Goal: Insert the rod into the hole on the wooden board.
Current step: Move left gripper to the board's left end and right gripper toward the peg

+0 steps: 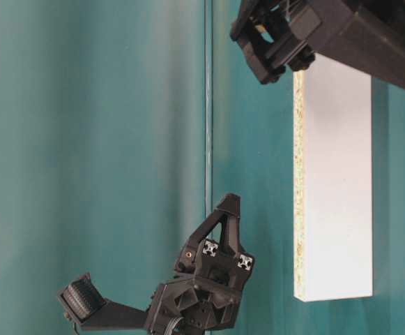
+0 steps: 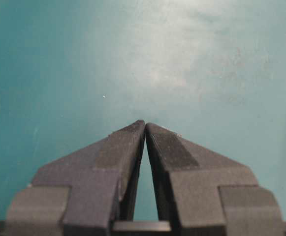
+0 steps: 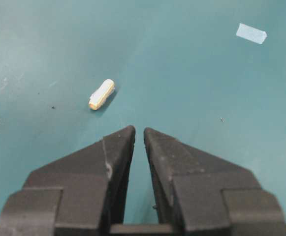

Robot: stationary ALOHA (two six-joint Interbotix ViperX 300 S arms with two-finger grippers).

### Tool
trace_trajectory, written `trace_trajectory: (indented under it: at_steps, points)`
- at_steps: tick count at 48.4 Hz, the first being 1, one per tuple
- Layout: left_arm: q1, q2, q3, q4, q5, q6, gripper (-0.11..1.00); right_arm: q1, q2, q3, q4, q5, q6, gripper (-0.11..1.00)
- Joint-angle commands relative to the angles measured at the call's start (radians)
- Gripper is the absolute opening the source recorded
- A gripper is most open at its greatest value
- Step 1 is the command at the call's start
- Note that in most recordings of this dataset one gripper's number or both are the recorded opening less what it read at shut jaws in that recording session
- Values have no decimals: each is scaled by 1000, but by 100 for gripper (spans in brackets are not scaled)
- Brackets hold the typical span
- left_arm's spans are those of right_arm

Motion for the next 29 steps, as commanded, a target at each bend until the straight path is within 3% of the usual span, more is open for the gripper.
trace_trajectory:
  at_steps: [1,3,6,9,21,24,29]
  points:
    - [5,-61,-21,35,40,3,24,8,-31,-17,-3,-5,11,24]
    - [5,-75,-28,35,72,3,22,8,-44,-18,-3,12,14,22]
    - [5,-107,-40,35,140,-3,10,8,-66,-31,-3,52,15,9]
    - [5,-138,-48,35,212,0,9,8,-95,-40,-3,109,17,1]
    - [-17,-238,-77,41,477,8,10,8,-196,-91,-5,396,18,0]
    - [-37,-264,-75,43,505,9,18,8,-216,-109,-3,471,28,0]
    - [-78,-305,-71,51,525,40,47,8,-241,-146,-3,580,60,0]
